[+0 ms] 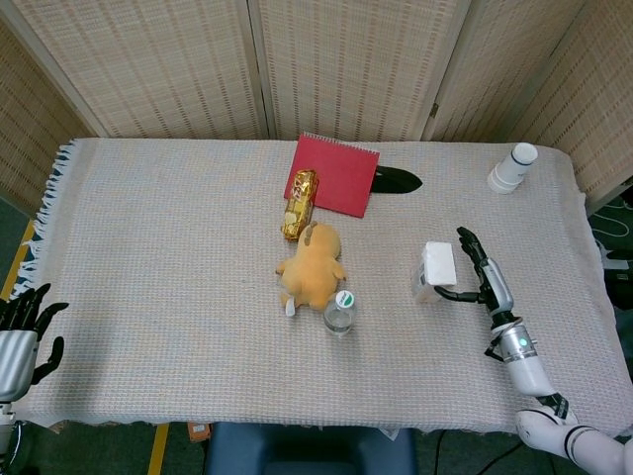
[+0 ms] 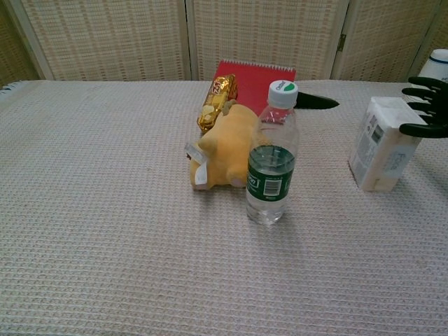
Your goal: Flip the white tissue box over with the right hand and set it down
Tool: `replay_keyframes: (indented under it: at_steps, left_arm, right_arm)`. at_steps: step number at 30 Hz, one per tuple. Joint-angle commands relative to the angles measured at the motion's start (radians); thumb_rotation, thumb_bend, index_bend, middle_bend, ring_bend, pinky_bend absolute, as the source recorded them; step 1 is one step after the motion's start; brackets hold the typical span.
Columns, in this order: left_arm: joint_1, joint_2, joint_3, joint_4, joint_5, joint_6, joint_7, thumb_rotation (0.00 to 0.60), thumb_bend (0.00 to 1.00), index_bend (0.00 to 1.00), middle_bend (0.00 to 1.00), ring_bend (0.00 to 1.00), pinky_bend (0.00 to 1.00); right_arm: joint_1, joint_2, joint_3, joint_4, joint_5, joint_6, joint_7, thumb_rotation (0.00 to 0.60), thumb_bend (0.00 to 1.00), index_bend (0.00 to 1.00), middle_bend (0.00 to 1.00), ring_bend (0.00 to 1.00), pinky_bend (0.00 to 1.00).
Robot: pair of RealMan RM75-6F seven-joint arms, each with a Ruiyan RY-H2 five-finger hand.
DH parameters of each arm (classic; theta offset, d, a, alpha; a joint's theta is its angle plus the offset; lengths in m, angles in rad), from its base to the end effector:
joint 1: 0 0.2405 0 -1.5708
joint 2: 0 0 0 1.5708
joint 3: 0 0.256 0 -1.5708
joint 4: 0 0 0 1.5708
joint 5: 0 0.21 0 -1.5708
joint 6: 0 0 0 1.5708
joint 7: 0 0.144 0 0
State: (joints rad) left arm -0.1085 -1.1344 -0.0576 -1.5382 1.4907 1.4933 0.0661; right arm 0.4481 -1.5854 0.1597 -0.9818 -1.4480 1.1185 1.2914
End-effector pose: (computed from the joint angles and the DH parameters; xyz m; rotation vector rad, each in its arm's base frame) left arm -0.3197 0.1913 0.1644 -1.4105 -0.7848 -0.8376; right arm -0.3066 -0.3267 0.0395 0.9415 -1.8751 1.6686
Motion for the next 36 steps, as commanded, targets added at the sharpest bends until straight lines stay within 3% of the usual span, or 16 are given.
replay_keyframes:
  at_steps: [1,7,9,13,17,23,29,36]
  left_arm:
    - [0.0,0.001,0.0,-0.001,0.001,0.001,0.001,0.6,0.51,0.25,0.0,0.0,0.11]
    - [0.002,0.004,0.0,-0.004,-0.001,0.002,-0.002,0.6,0.51,0.25,0.0,0.0,0.11]
    - [0.002,0.005,-0.001,-0.006,-0.003,0.0,-0.004,0.6,0.51,0.25,0.0,0.0,0.11]
    - [0.001,0.009,0.0,-0.011,-0.006,-0.004,0.003,0.6,0.51,0.25,0.0,0.0,0.1]
    - [0.002,0.013,0.0,-0.02,-0.012,-0.007,0.012,0.6,0.51,0.25,0.0,0.0,0.1]
    - [0.007,0.017,0.0,-0.028,-0.001,0.01,0.015,0.6,0.51,0.25,0.0,0.0,0.1]
    - [0.008,0.018,-0.003,-0.026,-0.011,0.008,0.013,0.6,0.51,0.25,0.0,0.0,0.1]
    - [0.006,0.016,-0.003,-0.023,-0.015,0.0,0.016,0.6,0.5,0.25,0.0,0.0,0.1]
  right_arm:
    - [-0.008,0.044,0.022,-0.074,0.005,0.044,-0.081,0.6,0.0,0.0,0.0,0.0,0.0]
    - [-0.049,0.196,0.061,-0.343,0.001,0.171,-0.376,0.6,0.0,0.0,0.0,0.0,0.0]
    - [-0.053,0.29,0.05,-0.467,-0.009,0.16,-0.554,0.6,0.0,0.0,0.0,0.0,0.0]
    - [-0.032,0.486,0.027,-0.721,0.066,0.033,-0.994,0.6,0.0,0.0,0.0,0.0,0.0]
    - [0.032,0.633,0.025,-0.926,0.284,-0.127,-1.314,0.6,0.0,0.0,0.0,0.0,0.0]
    - [0.155,0.715,0.005,-1.007,0.566,-0.254,-1.571,0.6,0.0,0.0,0.0,0.0,0.0]
    - [0.26,0.716,-0.015,-1.003,0.775,-0.277,-1.697,0.6,0.0,0.0,0.0,0.0,0.0]
    - [0.29,0.616,-0.003,-0.895,0.77,-0.232,-1.681,0.6,0.0,0.03,0.04,0.06,0.0]
